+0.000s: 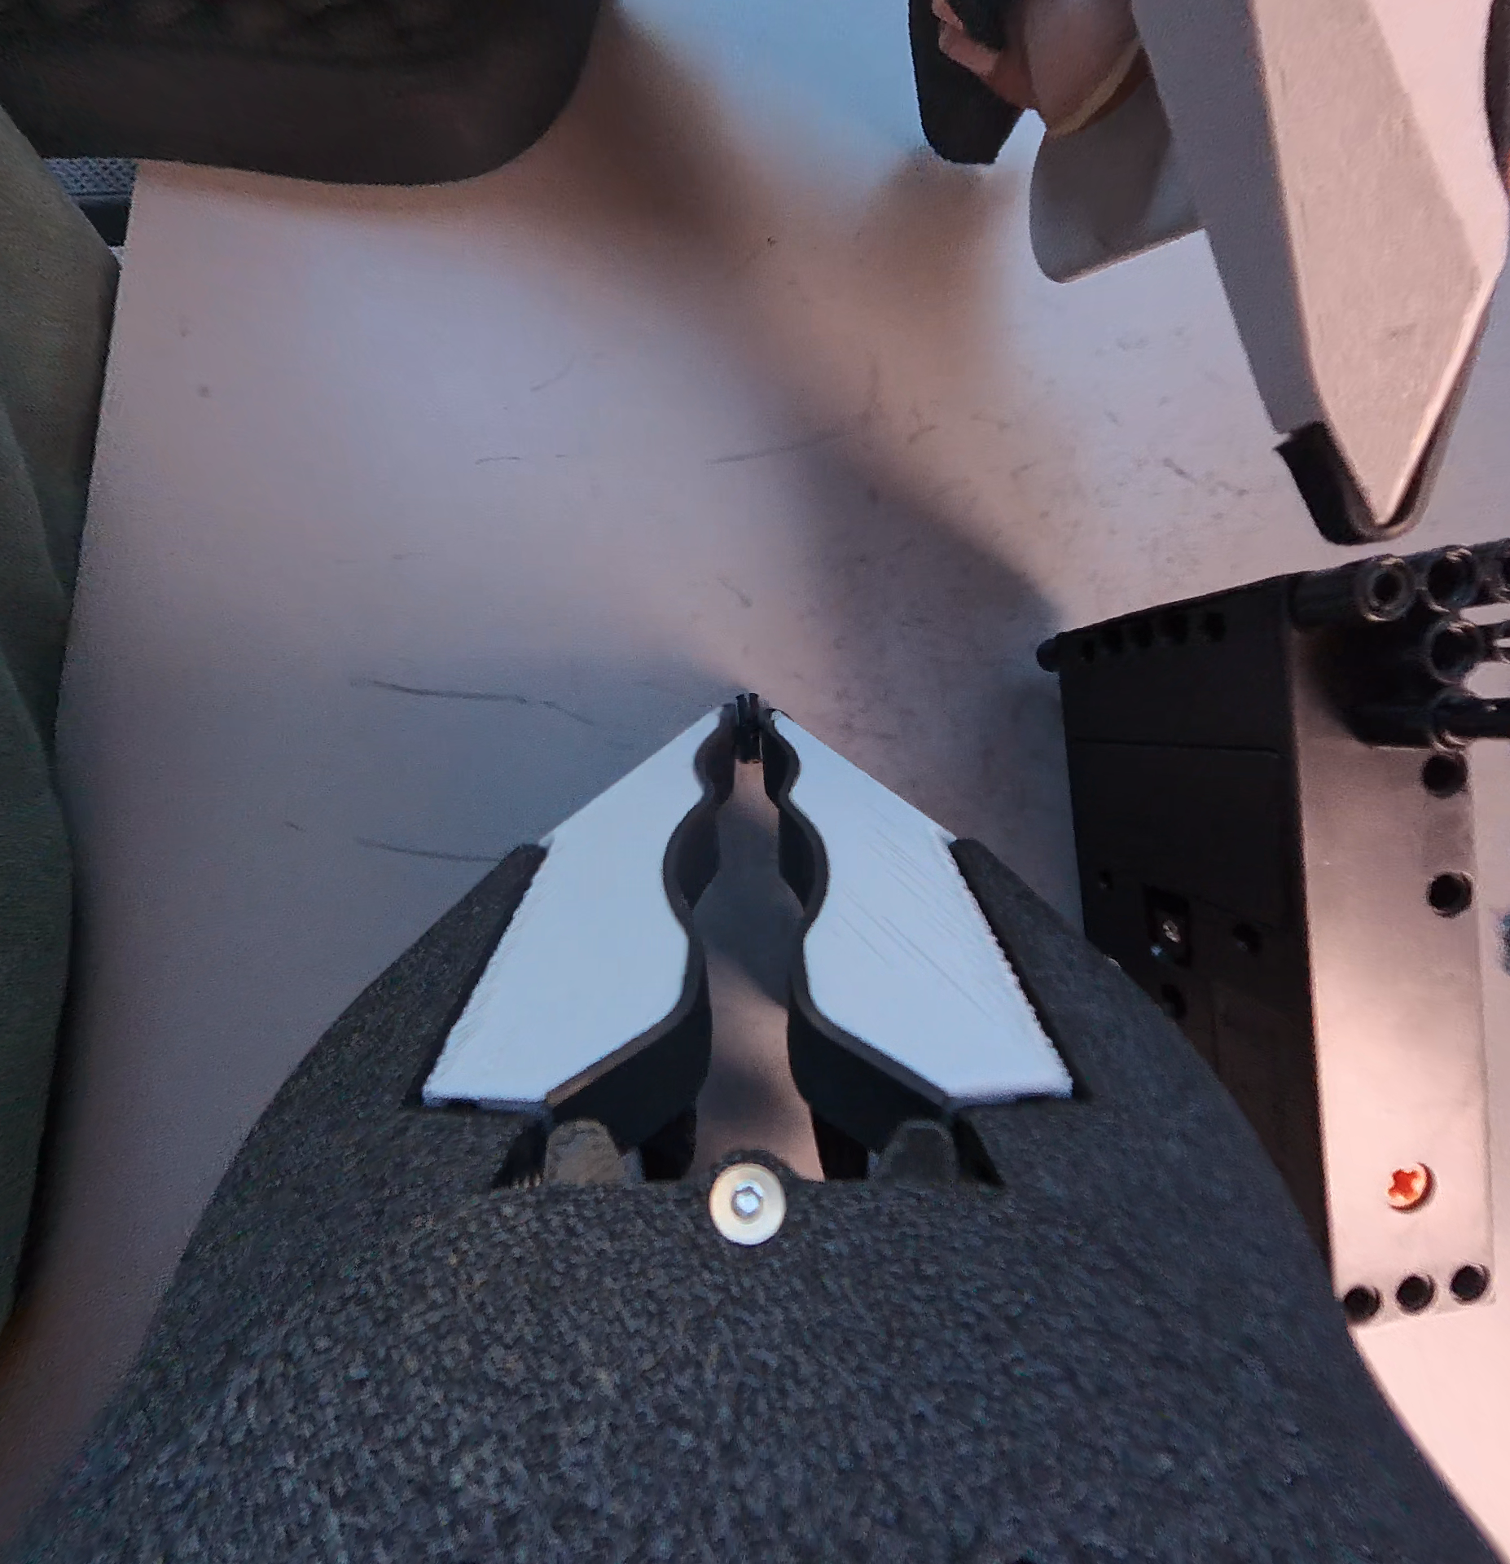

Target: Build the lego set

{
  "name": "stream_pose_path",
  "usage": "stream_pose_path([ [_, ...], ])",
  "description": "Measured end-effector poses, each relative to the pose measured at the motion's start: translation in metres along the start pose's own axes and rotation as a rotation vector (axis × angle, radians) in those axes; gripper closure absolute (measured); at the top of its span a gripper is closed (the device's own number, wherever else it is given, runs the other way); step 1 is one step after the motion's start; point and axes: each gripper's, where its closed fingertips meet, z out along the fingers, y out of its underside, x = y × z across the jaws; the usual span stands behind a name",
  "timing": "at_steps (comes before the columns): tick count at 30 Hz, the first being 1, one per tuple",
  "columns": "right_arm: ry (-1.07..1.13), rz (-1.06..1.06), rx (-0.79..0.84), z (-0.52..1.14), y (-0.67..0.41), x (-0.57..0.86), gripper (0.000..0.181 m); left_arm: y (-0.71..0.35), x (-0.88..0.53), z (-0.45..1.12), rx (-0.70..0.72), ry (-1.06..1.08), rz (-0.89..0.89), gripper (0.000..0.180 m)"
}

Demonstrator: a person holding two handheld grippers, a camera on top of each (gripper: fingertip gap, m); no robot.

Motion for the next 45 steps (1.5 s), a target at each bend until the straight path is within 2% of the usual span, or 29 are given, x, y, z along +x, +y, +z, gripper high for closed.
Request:
stream_pose_path([
  [6, -0.016, -0.045, 0.019, -0.002, 0.000, -0.002, 0.177, -0.003, -0.003, -0.005, 0.024, 0.010, -0.016, 0.139],
  [13, -0.064, -0.006, 0.143, -0.016, -0.002, 0.009, 0.178, -0.006, 0.004, -0.011, 0.033, 0.076, -0.017, 0.148],
  [20, -0.083, -0.032, 0.193, -0.023, -0.001, 0.011, 0.178, 0.016, 0.051, -0.007, -0.107, 0.311, 0.063, 0.159],
  [23, -0.059, -0.068, 0.282, -0.032, -0.014, 0.012, 0.178, 0.027, 0.072, -0.006, -0.184, 0.407, 0.052, 0.163],
  [26, 0.027, -0.116, 0.429, -0.052, -0.038, 0.020, 0.178, 0.023, 0.076, -0.004, -0.180, 0.437, -0.046, 0.164],
  [30, 0.124, -0.144, 0.534, -0.073, -0.053, 0.030, 0.178, -0.004, 0.067, -0.008, -0.031, 0.479, -0.274, 0.157],
  [33, 0.191, -0.167, 0.556, -0.079, -0.058, 0.036, 0.177, -0.017, 0.061, -0.011, 0.047, 0.510, -0.414, 0.157],
  [38, 0.234, -0.180, 0.566, -0.083, -0.062, 0.038, 0.177, -0.024, 0.067, -0.007, 0.086, 0.560, -0.523, 0.161],
  [45, 0.283, -0.229, 0.547, -0.084, -0.062, 0.038, 0.177, -0.028, 0.067, -0.005, 0.111, 0.569, -0.570, 0.169],
])
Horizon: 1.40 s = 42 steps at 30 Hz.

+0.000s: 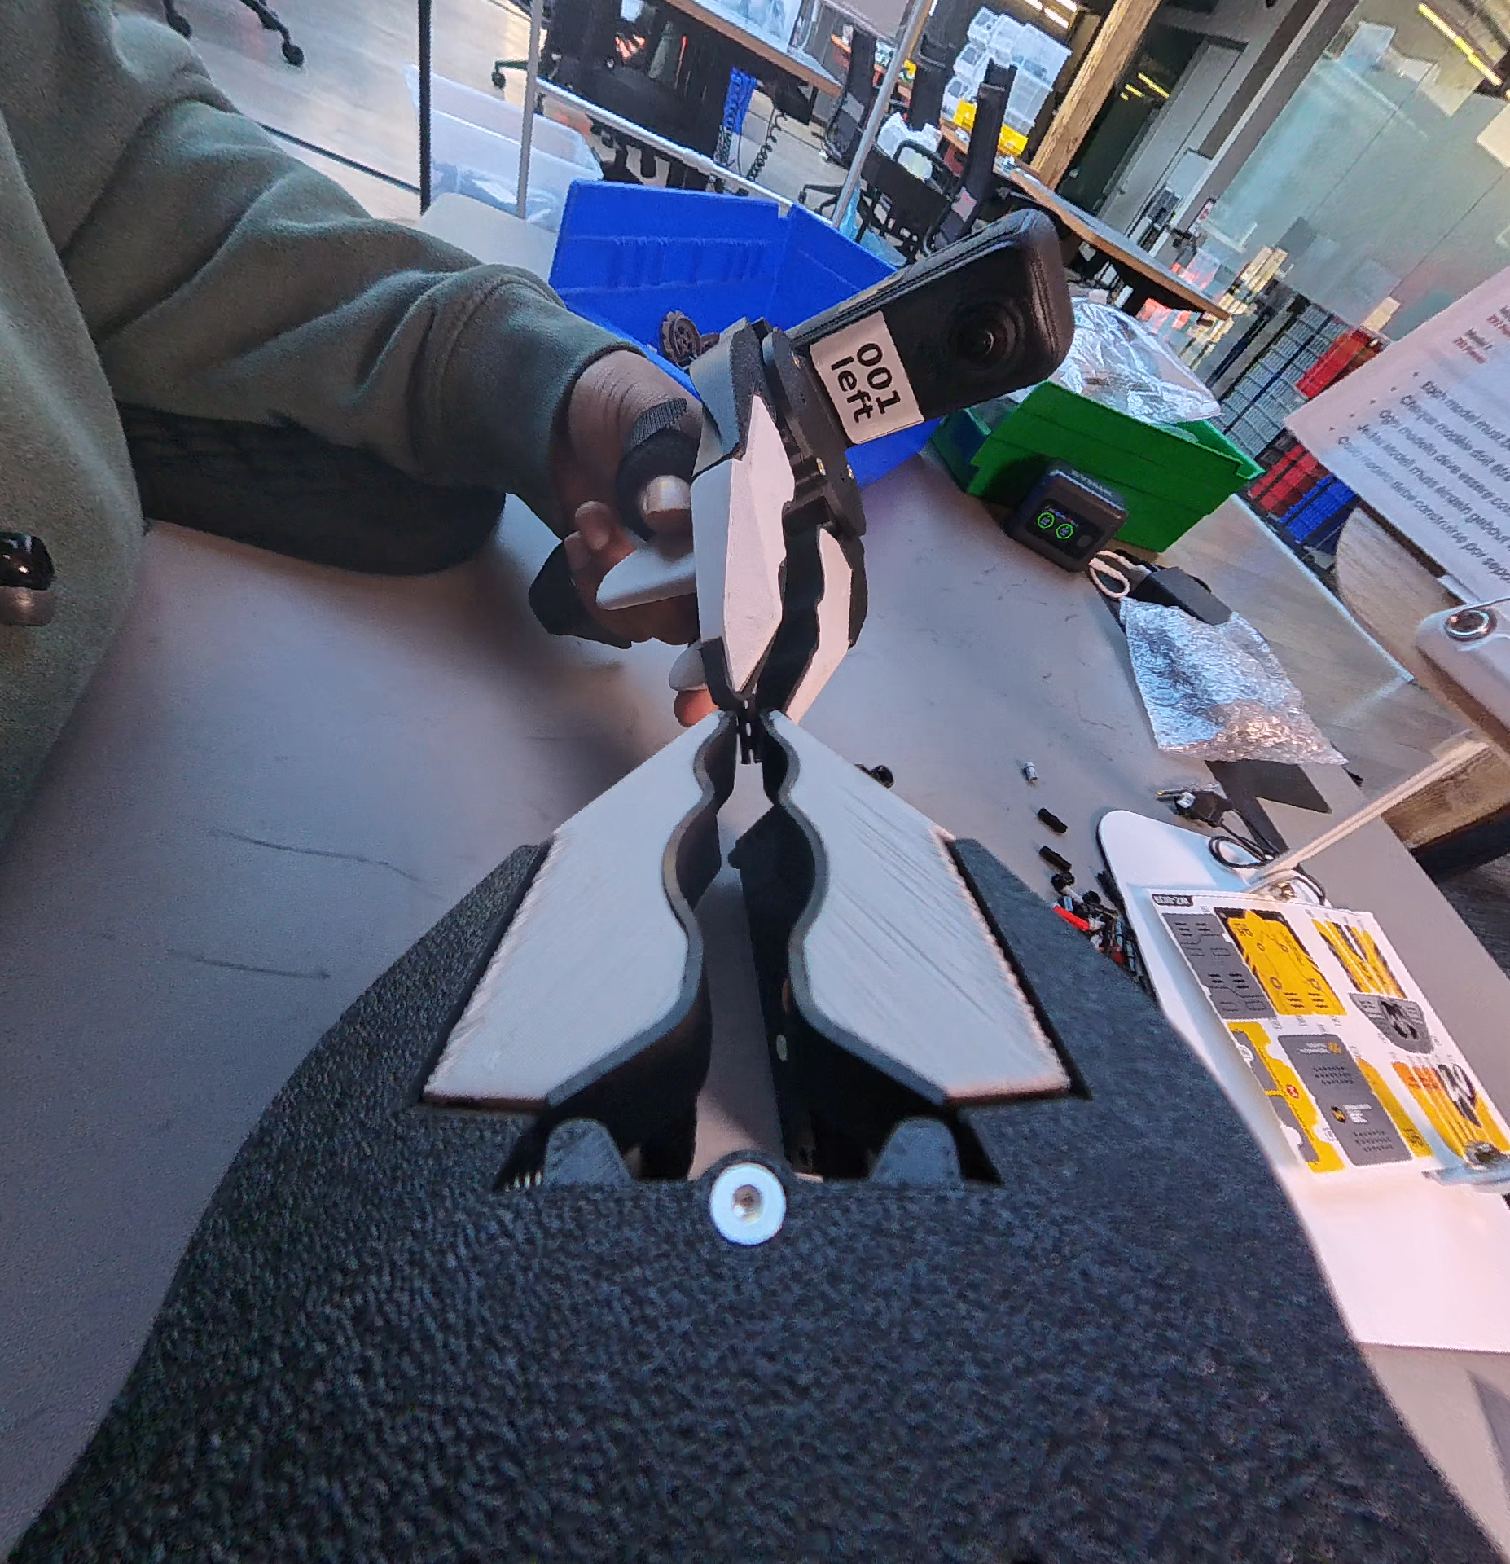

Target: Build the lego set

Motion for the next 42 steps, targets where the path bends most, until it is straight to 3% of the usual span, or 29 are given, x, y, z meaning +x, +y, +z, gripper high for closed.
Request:
stream_pose_path([
  [15, 0.013, -0.018, 0.129, -0.011, -0.021, 0.002, 0.177, -0.017, 0.022, -0.005, 0.108, 0.132, 0.022, 0.176],
  [34, 0.001, 0.018, 0.183, -0.013, -0.029, -0.001, 0.178, -0.016, 0.027, -0.001, 0.123, 0.179, -0.004, 0.176],
  [38, -0.014, 0.096, 0.151, -0.012, -0.021, 0.003, 0.178, -0.014, 0.016, -0.002, 0.091, 0.081, 0.056, 0.175],
  [42, -0.011, 0.146, 0.068, -0.012, -0.009, 0.015, 0.178, -0.023, -0.010, -0.017, 0.065, -0.198, 0.228, 0.159],
])
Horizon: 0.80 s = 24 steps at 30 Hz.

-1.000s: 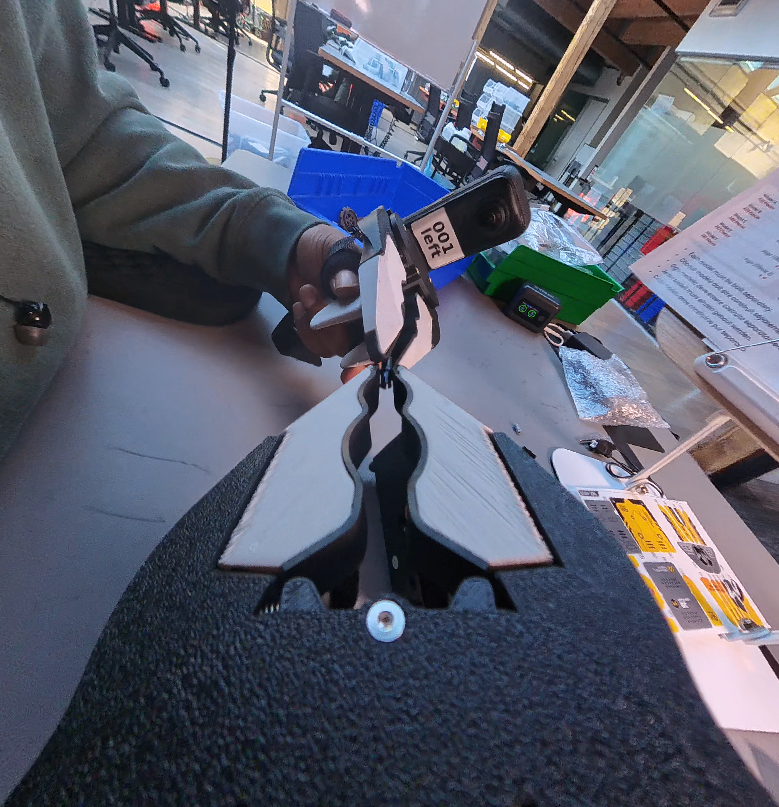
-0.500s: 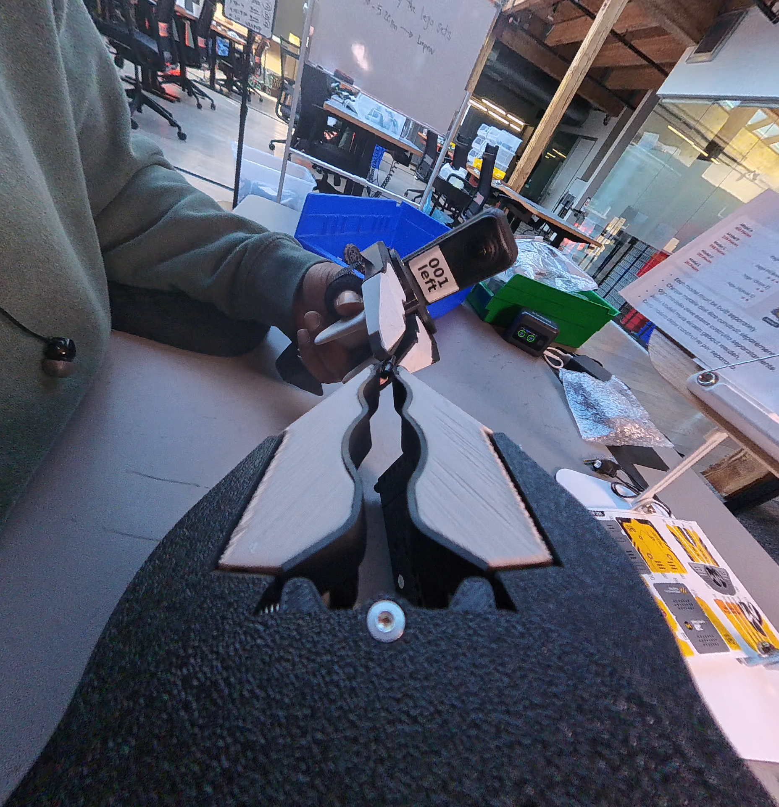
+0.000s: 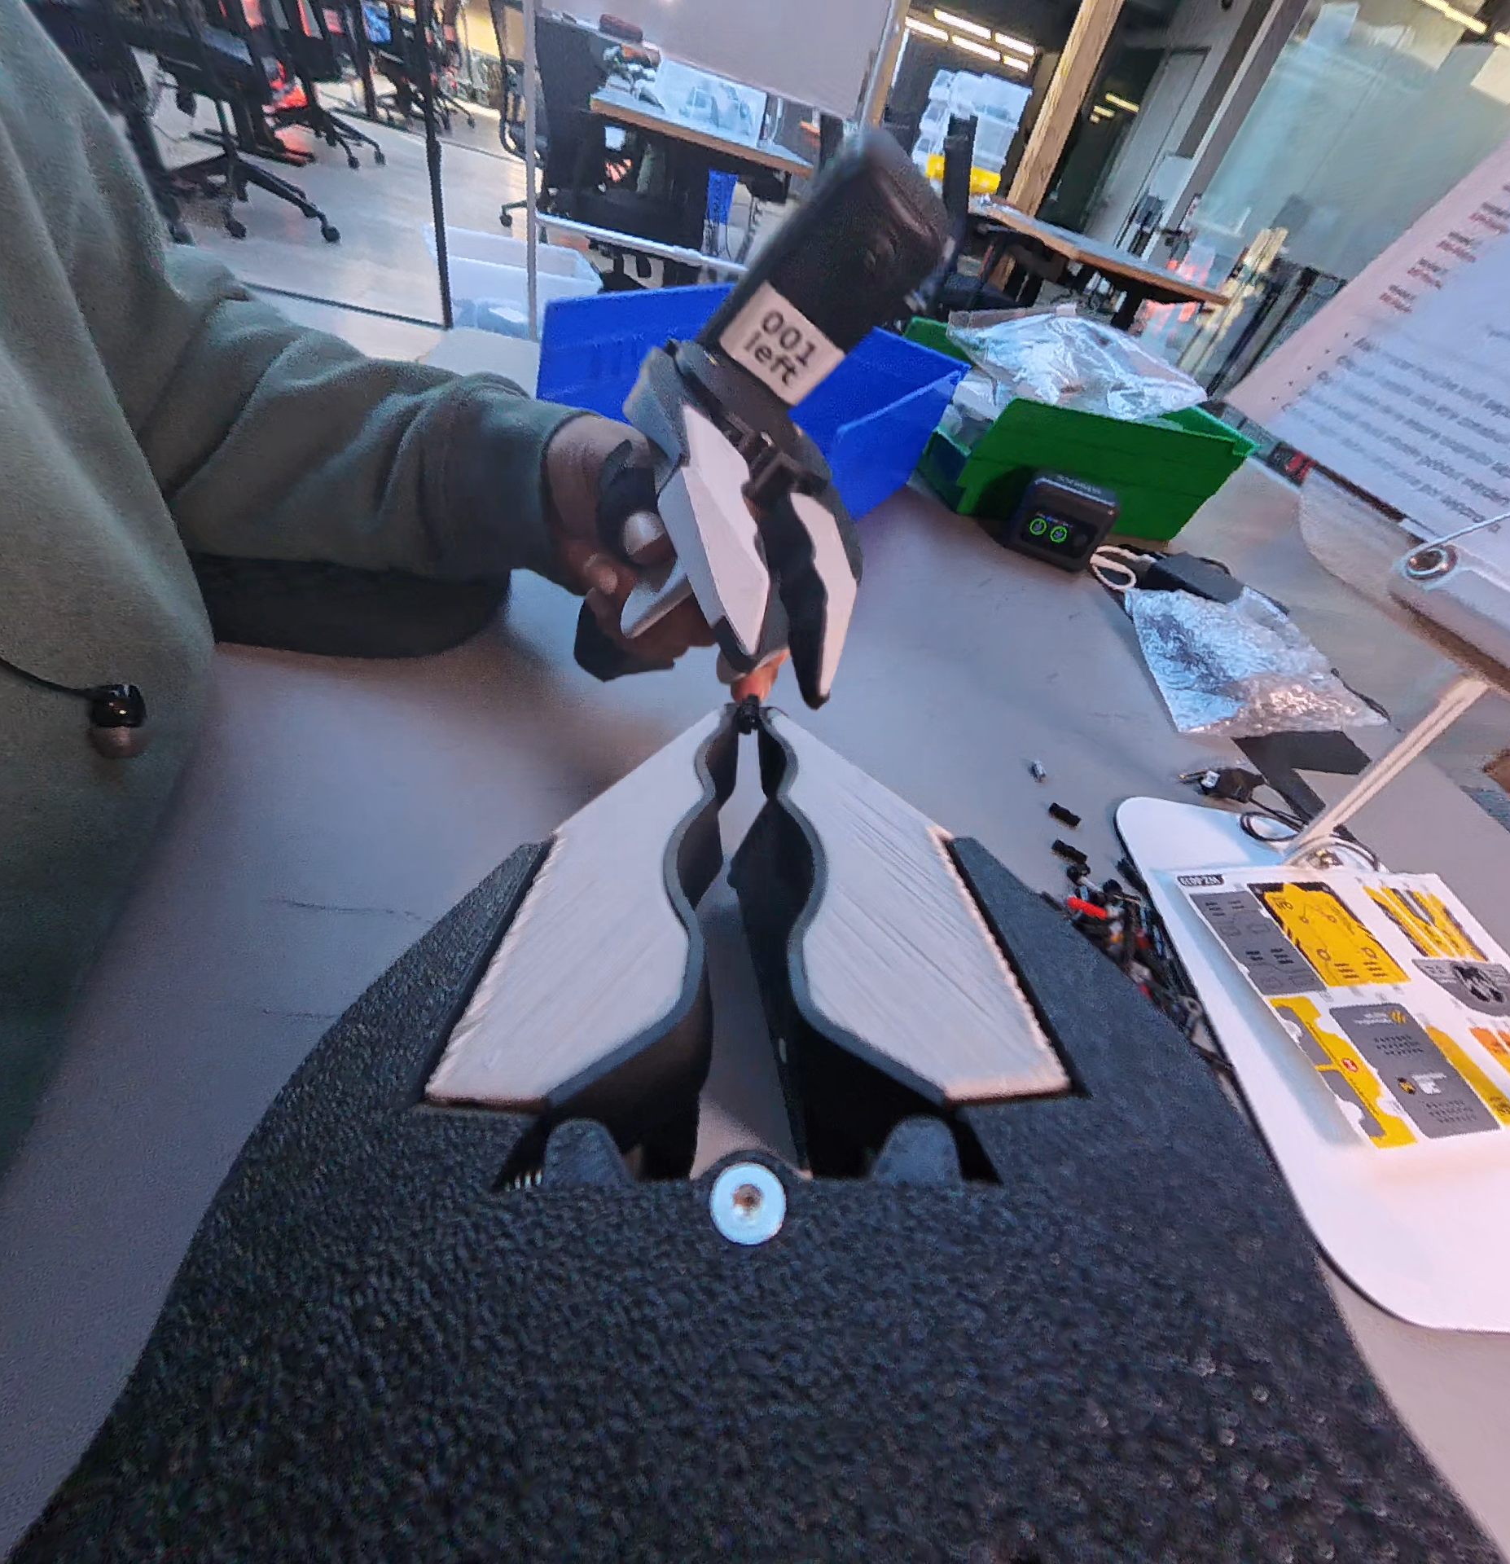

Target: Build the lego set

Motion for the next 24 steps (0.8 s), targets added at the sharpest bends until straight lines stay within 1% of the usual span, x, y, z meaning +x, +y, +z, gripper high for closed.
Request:
stream_pose_path([
  [3, 0.014, -0.029, -0.100, -0.001, 0.009, 0.019, 0.177, 0.001, -0.021, -0.010, -0.057, -0.187, 0.139, 0.148],
  [5, -0.033, -0.040, -0.182, 0.001, 0.013, 0.027, 0.178, 0.009, -0.034, -0.012, -0.124, -0.274, 0.206, 0.140],
  [10, -0.219, -0.074, -0.410, 0.005, 0.025, 0.033, 0.178, 0.028, -0.041, -0.002, -0.214, -0.302, 0.244, 0.127],
  [13, -0.311, -0.066, -0.501, 0.008, 0.026, 0.030, 0.178, 0.035, -0.044, 0.003, -0.248, -0.313, 0.276, 0.127],
  [16, -0.376, -0.071, -0.579, 0.014, 0.026, 0.027, 0.178, 0.040, -0.048, 0.007, -0.270, -0.330, 0.294, 0.132],
  [19, -0.407, -0.121, -0.688, 0.017, 0.034, 0.026, 0.180, 0.044, -0.048, 0.010, -0.277, -0.325, 0.297, 0.136],
  [24, -0.445, -0.162, -0.813, 0.017, 0.040, 0.023, 0.180, 0.046, -0.048, 0.012, -0.289, -0.329, 0.312, 0.141],
])
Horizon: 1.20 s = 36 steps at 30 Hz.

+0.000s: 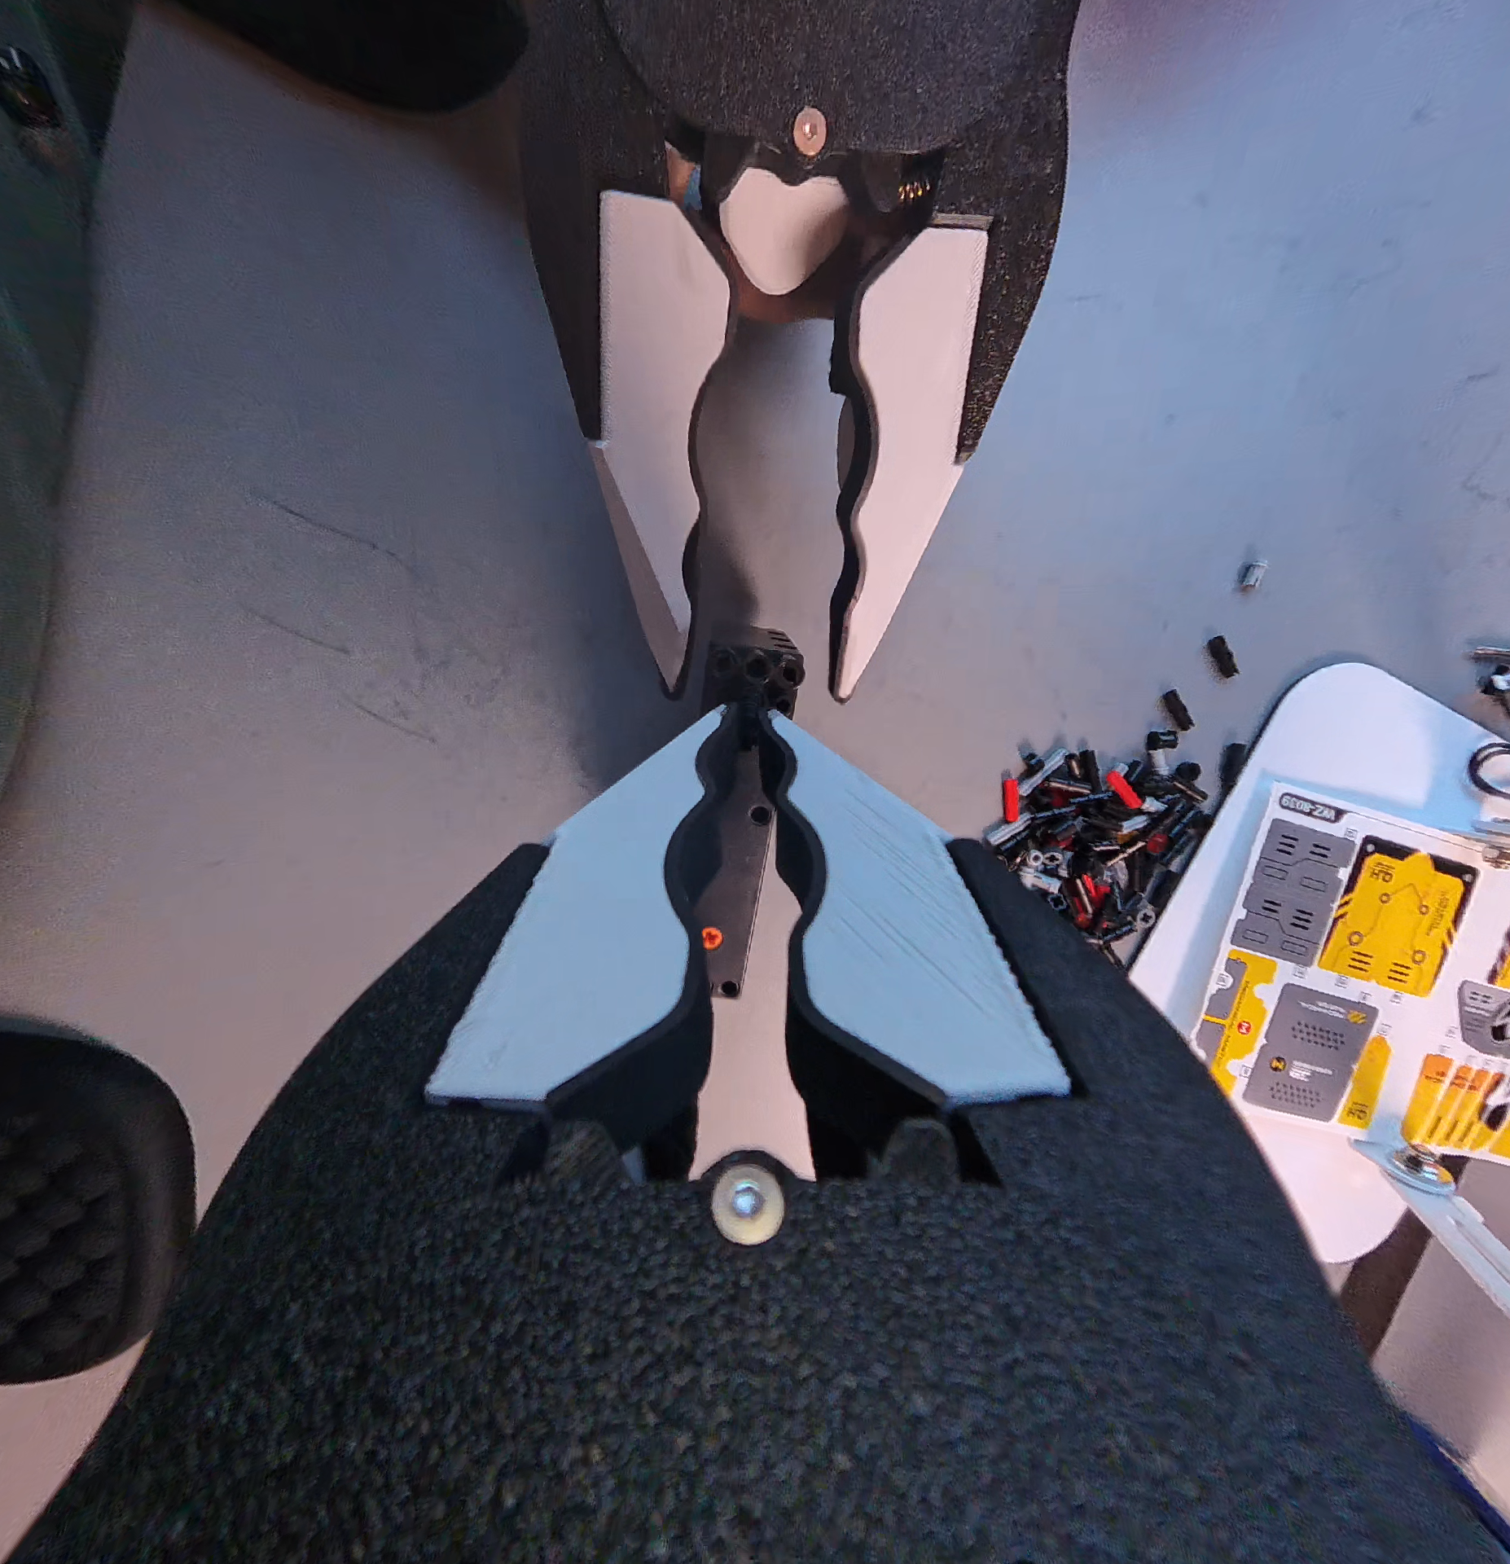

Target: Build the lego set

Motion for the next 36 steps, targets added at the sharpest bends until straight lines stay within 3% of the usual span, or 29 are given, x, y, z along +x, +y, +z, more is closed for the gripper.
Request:
stream_pose_path([
  [9, -0.022, -0.051, -0.188, 0.0009, 0.0000, -0.0002, 0.178, 0.0008, 0.0087, 0.0035, -0.019, 0.007, 0.055, 0.141],
  [12, -0.019, -0.055, -0.215, 0.0011, 0.0003, 0.0000, 0.178, 0.0010, 0.0048, 0.0031, -0.022, -0.017, 0.060, 0.154],
  [36, -0.110, -0.179, -0.437, 0.0001, 0.0049, -0.0032, 0.179, -0.0001, 0.0051, 0.0049, -0.030, -0.019, 0.068, 0.155],
])
